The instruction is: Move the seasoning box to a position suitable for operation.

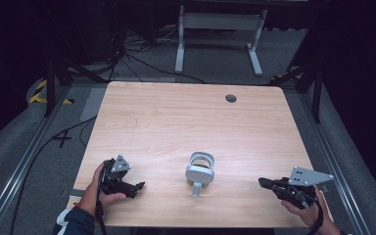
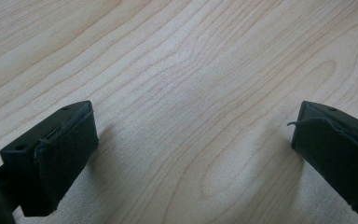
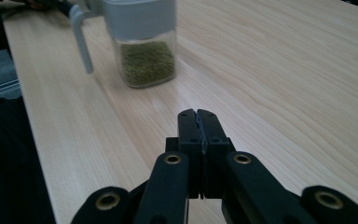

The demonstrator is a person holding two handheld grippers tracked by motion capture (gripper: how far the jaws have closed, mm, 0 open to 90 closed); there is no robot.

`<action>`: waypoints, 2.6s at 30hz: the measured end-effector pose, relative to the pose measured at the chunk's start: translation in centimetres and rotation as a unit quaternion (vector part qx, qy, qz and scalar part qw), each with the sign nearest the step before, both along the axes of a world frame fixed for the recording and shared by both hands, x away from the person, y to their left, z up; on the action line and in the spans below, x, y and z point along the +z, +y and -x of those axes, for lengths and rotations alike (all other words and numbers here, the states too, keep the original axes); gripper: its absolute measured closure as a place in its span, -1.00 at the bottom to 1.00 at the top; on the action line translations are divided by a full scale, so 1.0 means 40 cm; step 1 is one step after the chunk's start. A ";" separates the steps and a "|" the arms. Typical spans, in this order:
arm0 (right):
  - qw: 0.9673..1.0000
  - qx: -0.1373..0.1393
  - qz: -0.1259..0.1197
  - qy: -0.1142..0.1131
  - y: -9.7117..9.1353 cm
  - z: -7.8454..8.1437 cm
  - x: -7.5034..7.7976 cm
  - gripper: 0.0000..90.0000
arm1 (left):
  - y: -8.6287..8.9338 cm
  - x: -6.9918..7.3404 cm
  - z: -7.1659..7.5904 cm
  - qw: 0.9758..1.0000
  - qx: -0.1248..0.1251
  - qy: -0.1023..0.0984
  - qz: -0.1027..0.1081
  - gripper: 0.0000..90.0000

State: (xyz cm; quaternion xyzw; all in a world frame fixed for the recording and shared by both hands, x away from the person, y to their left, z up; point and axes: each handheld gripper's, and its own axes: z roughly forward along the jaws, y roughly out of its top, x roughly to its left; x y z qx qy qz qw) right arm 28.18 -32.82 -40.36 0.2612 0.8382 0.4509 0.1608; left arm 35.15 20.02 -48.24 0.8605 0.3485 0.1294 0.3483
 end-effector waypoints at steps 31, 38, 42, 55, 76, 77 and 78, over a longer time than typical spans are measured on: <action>0.987 0.151 -0.010 -0.055 0.333 0.007 0.107 0.99 | 0.000 0.000 0.000 1.000 0.000 0.000 0.000 -0.99; 0.988 0.143 -0.006 -0.058 0.335 -0.014 0.108 0.99 | 0.000 0.000 0.000 1.000 0.000 0.000 0.000 -0.99; 0.989 0.135 -0.005 -0.064 0.333 -0.026 0.112 0.99 | 0.000 0.000 0.000 1.000 0.000 0.000 0.000 -0.99; 0.992 0.112 0.003 -0.061 0.308 -0.050 0.104 0.99 | 0.000 0.000 0.000 1.000 0.000 0.000 0.000 -0.99; 0.993 0.092 0.022 -0.066 0.263 -0.056 0.112 0.99 | 0.001 0.000 -0.004 1.000 -0.007 -0.002 -0.001 -0.99; 0.993 0.091 0.025 -0.068 0.260 -0.054 0.113 0.99 | 0.001 0.000 -0.004 1.000 -0.007 -0.002 -0.001 -0.99; 0.993 0.090 0.029 -0.069 0.257 -0.052 0.114 0.99 | 0.001 0.000 -0.004 1.000 -0.007 -0.002 -0.001 -0.99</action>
